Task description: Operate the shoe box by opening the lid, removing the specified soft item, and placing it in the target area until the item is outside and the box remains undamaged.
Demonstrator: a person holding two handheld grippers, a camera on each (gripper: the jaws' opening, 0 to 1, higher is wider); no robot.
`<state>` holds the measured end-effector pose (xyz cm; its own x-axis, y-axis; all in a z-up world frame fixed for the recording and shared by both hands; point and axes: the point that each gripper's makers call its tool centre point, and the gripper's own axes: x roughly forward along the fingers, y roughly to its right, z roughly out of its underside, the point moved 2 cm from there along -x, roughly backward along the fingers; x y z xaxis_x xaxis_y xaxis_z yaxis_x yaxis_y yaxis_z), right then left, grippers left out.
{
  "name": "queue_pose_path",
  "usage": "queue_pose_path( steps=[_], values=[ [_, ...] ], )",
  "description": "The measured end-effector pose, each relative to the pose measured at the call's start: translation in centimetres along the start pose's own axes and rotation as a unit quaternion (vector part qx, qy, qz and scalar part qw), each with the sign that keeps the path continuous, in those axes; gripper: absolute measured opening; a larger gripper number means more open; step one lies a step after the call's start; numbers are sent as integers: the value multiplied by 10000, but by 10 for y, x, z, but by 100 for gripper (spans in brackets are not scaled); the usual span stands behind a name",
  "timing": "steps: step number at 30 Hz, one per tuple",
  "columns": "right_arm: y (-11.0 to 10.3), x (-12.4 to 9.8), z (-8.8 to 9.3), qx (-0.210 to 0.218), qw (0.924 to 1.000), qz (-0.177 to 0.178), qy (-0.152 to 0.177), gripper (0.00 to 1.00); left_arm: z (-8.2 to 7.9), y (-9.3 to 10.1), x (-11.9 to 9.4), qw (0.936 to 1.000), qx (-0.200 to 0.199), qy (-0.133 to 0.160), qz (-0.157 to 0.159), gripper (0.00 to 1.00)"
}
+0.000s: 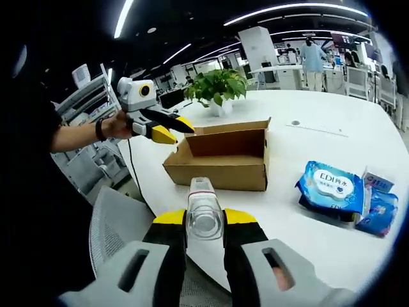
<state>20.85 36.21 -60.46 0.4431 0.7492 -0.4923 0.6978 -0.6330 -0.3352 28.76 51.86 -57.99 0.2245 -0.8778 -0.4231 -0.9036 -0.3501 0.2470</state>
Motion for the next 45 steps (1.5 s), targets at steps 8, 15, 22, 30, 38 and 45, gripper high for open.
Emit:
queue_pose_path(
  steps=[8, 15, 22, 30, 38, 45],
  values=[
    [18, -9, -6, -84, 9999, 109, -71, 18, 0, -7, -4, 9995, -147, 110, -246, 29],
    [41, -20, -16, -159, 9996, 96, -213, 18, 5, -8, -5, 9991, -228, 103, -351, 29],
    [77, -31, -30, -511, 9967, 173, -614, 18, 4, -8, -3, 9982, -314, 155, -477, 29],
    [127, -44, -55, -1260, 9841, 304, -1212, 18, 5, -8, -1, 9968, -403, 173, -672, 29],
    [165, -39, -81, -2174, 9571, 301, -1894, 18, 6, -7, -3, 9953, -450, 142, -840, 29],
    [189, -21, -92, -2556, 9389, 257, -2291, 18, 6, -9, -7, 9940, -451, 107, -994, 29]
  ],
)
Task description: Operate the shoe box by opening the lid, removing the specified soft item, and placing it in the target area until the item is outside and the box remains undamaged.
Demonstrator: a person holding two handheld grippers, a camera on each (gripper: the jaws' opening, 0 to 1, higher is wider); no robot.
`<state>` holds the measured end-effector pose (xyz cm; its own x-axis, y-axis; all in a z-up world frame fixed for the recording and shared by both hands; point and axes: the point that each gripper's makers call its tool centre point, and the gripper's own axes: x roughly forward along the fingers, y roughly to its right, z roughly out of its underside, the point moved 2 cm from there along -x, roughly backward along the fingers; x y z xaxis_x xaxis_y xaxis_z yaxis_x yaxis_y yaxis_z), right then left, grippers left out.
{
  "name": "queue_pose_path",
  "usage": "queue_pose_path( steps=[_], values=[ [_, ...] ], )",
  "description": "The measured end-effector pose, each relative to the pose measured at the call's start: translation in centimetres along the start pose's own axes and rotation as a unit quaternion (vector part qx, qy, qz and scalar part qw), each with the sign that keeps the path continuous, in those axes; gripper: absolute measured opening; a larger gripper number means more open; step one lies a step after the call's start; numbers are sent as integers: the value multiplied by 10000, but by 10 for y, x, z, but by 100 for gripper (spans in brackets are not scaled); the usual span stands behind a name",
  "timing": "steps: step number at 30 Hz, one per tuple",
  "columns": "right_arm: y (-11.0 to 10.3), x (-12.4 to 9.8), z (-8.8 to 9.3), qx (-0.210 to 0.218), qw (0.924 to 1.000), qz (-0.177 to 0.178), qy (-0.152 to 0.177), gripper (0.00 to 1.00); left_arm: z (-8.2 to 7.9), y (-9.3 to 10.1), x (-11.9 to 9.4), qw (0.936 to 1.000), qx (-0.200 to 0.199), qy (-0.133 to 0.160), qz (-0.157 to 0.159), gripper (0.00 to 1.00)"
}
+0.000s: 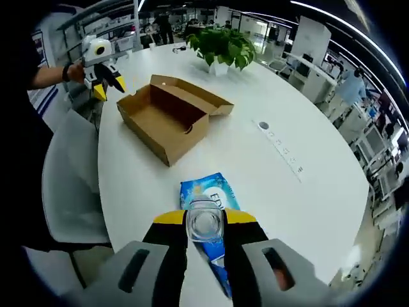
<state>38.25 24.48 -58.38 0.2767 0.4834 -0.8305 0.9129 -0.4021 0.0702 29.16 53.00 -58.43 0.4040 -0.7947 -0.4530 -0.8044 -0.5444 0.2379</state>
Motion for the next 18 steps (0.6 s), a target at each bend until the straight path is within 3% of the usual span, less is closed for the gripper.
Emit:
queue_pose_path(
  steps=[9, 18],
  values=[
    [36, 24, 7, -558, 9966, -4, -610, 18, -2, -4, -3, 9999, -19, -22, -117, 29],
    [70, 38, 11, -683, 9943, 46, -815, 18, -3, -4, -6, 9997, -1, -88, -234, 29]
  ],
)
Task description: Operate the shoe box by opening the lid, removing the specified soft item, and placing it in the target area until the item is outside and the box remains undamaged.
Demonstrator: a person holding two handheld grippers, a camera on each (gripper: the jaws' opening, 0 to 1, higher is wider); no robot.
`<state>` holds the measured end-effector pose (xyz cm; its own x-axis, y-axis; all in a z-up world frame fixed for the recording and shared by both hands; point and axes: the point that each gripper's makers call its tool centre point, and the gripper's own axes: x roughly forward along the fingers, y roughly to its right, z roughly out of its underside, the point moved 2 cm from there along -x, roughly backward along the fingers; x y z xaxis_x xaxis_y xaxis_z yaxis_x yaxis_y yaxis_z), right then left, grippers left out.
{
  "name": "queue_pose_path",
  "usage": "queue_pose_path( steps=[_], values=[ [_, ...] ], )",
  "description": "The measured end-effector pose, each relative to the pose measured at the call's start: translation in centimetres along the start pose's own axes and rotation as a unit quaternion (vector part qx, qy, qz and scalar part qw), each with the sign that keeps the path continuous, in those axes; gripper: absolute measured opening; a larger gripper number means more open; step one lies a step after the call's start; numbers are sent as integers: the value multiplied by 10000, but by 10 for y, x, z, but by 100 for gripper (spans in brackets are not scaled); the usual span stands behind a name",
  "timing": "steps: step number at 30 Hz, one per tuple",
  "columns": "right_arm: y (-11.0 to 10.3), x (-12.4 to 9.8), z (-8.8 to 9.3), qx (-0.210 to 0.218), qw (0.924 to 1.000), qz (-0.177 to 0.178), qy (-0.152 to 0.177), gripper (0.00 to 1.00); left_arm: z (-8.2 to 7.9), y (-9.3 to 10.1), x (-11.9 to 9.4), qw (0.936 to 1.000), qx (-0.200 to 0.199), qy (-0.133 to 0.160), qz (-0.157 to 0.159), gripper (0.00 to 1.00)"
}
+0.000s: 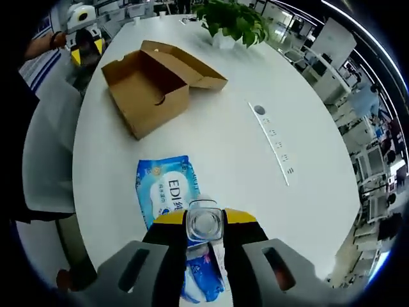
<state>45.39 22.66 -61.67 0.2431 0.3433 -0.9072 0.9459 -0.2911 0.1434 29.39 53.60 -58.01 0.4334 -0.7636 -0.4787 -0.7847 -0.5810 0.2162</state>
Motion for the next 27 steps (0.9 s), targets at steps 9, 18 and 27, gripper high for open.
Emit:
queue_pose_path(
  steps=[9, 18, 27],
  values=[
    [14, 20, 4, -60, 9998, -60, -178, 18, -14, 3, -3, 9999, 133, 71, -67, 29],
    [20, 39, 8, -194, 9992, -177, -308, 18, -17, 0, -6, 9997, 201, 0, -113, 29],
    [25, 51, 19, -244, 9983, -243, -480, 18, -17, 0, -5, 9996, 230, -69, -139, 29]
  ],
)
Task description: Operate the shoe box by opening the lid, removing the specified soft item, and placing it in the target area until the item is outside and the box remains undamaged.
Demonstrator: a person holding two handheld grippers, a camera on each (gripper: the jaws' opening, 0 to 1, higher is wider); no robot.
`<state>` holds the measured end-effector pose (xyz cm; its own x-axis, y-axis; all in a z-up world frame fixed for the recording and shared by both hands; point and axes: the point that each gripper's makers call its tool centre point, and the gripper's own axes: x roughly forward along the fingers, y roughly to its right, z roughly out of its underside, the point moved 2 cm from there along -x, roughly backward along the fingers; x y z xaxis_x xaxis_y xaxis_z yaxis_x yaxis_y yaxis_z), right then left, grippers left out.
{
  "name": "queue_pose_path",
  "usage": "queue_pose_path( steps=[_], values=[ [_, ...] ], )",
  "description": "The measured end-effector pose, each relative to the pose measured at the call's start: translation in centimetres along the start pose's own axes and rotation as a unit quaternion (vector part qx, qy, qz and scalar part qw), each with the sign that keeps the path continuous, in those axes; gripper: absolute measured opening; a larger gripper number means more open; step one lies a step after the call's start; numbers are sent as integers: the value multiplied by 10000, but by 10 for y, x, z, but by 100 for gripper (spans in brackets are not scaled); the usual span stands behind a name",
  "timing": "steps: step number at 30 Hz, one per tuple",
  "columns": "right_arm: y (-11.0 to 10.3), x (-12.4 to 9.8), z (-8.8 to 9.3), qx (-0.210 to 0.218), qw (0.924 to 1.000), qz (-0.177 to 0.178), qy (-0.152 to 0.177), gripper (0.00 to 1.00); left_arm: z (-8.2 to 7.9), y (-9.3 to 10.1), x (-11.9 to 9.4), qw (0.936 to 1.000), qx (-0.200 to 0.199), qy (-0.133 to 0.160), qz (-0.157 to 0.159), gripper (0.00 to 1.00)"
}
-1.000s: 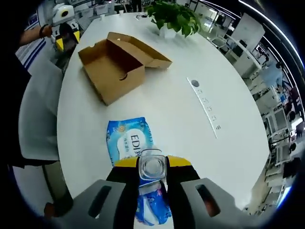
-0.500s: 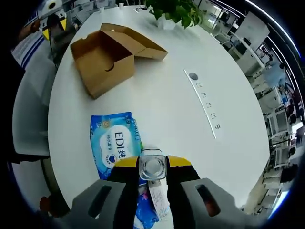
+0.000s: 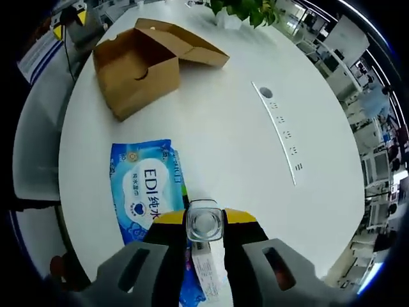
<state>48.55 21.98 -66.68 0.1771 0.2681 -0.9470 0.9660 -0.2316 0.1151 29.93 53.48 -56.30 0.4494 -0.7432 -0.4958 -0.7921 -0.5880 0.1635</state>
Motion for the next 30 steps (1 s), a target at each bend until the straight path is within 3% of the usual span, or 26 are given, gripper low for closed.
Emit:
queue_pose_path(
  steps=[22, 30],
  values=[
    [0, 10, 19, -204, 9992, -55, -344, 18, -2, -1, 12, 10000, -11, -48, 67, 29],
    [0, 12, 17, -371, 9986, -44, -372, 19, -4, 0, 15, 9999, 10, -40, 111, 29]
  ],
)
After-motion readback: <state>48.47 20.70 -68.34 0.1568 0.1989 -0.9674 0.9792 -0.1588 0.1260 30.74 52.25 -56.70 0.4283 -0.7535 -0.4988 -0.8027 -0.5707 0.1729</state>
